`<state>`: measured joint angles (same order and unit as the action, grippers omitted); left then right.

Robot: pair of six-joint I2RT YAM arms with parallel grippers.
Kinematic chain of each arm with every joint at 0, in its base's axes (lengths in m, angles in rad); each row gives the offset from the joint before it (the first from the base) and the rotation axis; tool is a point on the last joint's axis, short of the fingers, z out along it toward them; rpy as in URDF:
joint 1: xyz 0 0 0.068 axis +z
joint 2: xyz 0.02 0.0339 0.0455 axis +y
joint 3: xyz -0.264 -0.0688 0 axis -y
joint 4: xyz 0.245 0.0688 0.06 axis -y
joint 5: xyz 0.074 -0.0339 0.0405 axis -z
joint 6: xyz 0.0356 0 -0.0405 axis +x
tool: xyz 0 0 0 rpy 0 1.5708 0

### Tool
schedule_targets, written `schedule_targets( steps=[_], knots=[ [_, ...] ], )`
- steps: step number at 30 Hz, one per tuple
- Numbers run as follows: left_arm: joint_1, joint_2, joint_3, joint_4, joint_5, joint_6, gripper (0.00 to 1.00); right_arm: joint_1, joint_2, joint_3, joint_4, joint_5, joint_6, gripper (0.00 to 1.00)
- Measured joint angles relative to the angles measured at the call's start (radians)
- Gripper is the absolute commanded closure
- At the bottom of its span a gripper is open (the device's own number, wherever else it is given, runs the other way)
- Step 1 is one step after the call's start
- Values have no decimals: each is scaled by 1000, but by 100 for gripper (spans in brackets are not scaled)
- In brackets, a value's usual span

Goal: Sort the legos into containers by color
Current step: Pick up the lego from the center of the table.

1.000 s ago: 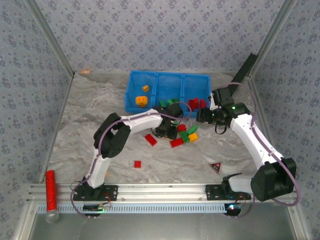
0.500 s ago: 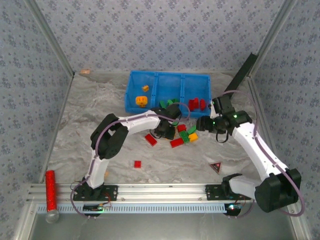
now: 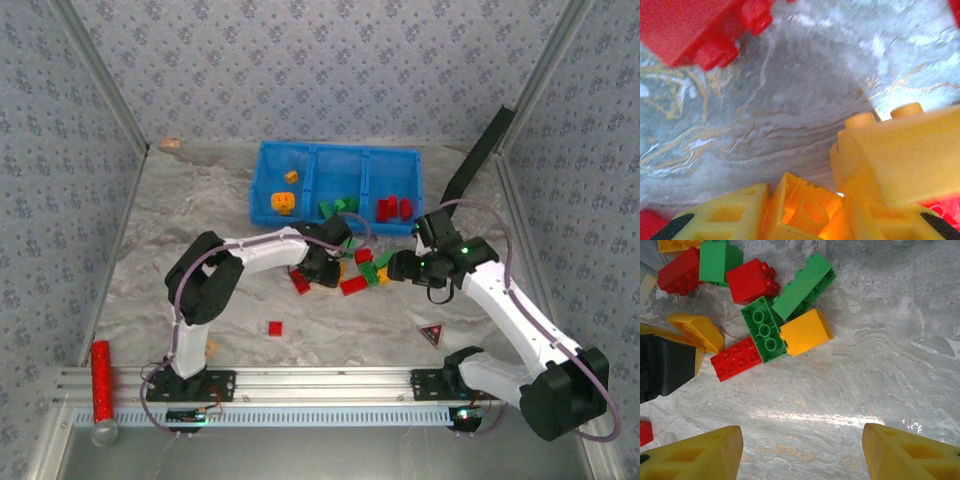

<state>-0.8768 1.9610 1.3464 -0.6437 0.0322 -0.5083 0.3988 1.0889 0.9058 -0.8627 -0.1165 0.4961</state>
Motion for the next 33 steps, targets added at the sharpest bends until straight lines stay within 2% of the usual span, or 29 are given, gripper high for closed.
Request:
schedule_targets(
  steps=[7,11,24,27,33],
  knots=[
    [11,-70,-74,14,10,7,48,68,18,0,2,5,42,33],
    [11,-75,-81,42,31,11,42,95,53,15,0,7,51,33],
    [13,-75,-105,70,87,66,43,113,67,40,2,31,73,33],
    [13,-75,-112,68,88,78,47,113,68,40,2,34,77,33],
    [13,-75,-120,69,83,84,61,132,68,39,5,34,119,33]
  ],
)
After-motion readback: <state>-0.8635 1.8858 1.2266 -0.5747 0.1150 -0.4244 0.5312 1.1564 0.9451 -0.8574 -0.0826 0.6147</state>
